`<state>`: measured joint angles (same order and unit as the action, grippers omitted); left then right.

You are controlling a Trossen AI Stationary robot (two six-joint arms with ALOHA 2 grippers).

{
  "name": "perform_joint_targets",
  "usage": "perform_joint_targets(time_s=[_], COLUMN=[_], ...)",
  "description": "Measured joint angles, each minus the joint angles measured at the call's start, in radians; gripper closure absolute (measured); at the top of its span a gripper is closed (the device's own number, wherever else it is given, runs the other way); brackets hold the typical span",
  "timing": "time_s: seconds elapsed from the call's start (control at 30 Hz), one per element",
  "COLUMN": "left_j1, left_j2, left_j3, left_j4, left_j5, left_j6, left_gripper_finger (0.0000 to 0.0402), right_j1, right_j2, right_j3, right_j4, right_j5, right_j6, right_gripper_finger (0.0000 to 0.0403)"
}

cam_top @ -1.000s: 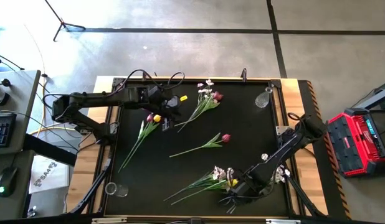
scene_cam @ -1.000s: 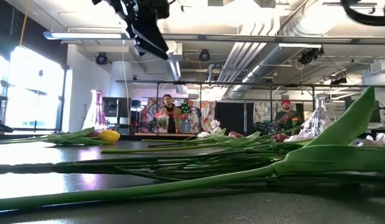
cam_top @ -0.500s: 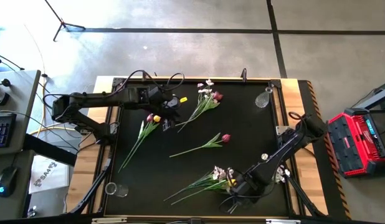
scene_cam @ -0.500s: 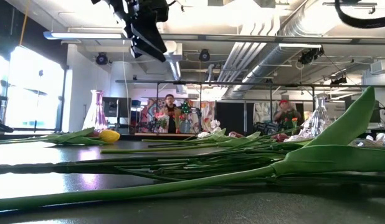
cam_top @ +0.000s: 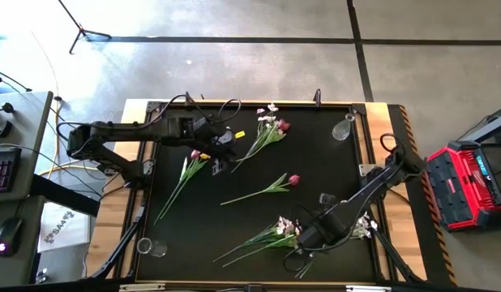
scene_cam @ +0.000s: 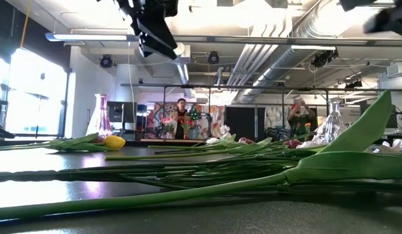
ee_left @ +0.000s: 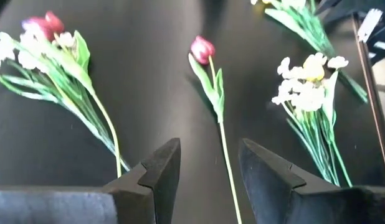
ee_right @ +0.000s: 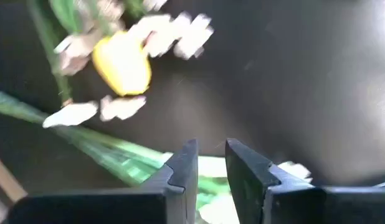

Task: Sort flowers into vase by color
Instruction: Put the bottom right white flower into the top right transparent vase

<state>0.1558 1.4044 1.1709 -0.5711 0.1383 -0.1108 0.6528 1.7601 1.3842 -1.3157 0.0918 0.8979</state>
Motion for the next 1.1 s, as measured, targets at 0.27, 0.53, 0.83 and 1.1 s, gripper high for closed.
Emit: perform_joint_targets(time_s=[0.27,0.53,0.83,1.1], left_j1=[-0.004,-0.008,-0.042,-0.075], left_j2=[0.0,0.0,0.0,0.0], left_j3=[0.0,0.0,0.0,0.0], left_j4=[0.041,0.046,0.046,0.052], left_j5=[-0.001,0.0,-0.033,-0.145], left_j6=[0.026,-0.038,-0.079,-0.086], left_gripper_finger=[0.0251,0.0251,0.0251,0.0251], right_j1=[-0.01,0.042,0.147,0.196], right_j2=[0.001,0.001,-0.006,-0.004], right_j3=[-0.076,-0.146,-0.189,-0.267], right_j4=[0.07,0.179,0.305,0.376], right_j5=[-0.075,-0.067,-0.159,-0.143], right_j6=[-0.096,-0.275,-0.269,-0.222], right_gripper_finger=[0.0303,0.0275,0.0273,0.0273])
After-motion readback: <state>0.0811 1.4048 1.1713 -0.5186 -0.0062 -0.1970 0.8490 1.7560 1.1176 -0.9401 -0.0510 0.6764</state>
